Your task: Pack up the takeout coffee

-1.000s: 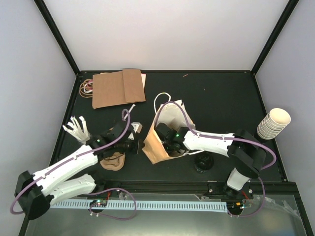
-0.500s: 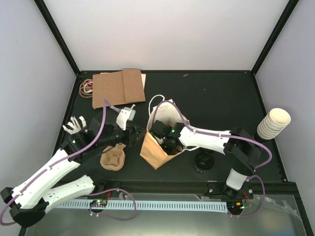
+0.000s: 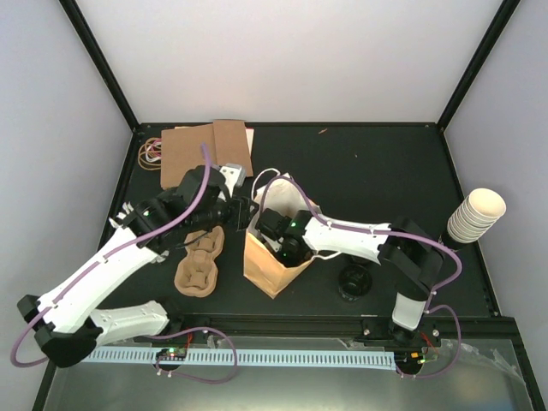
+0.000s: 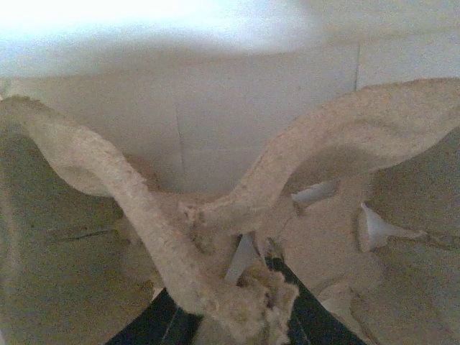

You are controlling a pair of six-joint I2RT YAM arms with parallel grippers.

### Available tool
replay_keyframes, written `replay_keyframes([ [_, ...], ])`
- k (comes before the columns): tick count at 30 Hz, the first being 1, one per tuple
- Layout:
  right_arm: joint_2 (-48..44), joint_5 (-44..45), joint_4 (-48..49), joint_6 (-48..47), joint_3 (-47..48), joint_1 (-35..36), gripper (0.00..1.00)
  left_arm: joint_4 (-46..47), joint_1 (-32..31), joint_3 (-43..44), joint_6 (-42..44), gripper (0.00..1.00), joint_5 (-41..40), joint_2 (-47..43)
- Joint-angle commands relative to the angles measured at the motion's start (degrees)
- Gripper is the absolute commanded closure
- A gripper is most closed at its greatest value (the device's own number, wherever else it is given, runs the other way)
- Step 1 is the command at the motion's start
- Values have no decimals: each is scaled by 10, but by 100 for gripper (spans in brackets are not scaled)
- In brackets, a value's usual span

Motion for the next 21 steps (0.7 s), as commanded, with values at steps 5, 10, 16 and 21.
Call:
replay_keyframes([
  [5, 21, -23, -39, -21, 21, -3, 75, -64, -1, 46, 19, 47, -24, 45],
  [10, 26, -22, -52, -34, 26, -3, 75, -87, -1, 64, 27, 65, -16, 68],
  [16, 32, -23, -59, -49, 26, -3, 75, -118, -1, 80, 37, 97, -28, 71],
  [21, 38, -18, -66, -53, 25, -3, 75, -125, -1, 85, 44, 98, -31, 60],
])
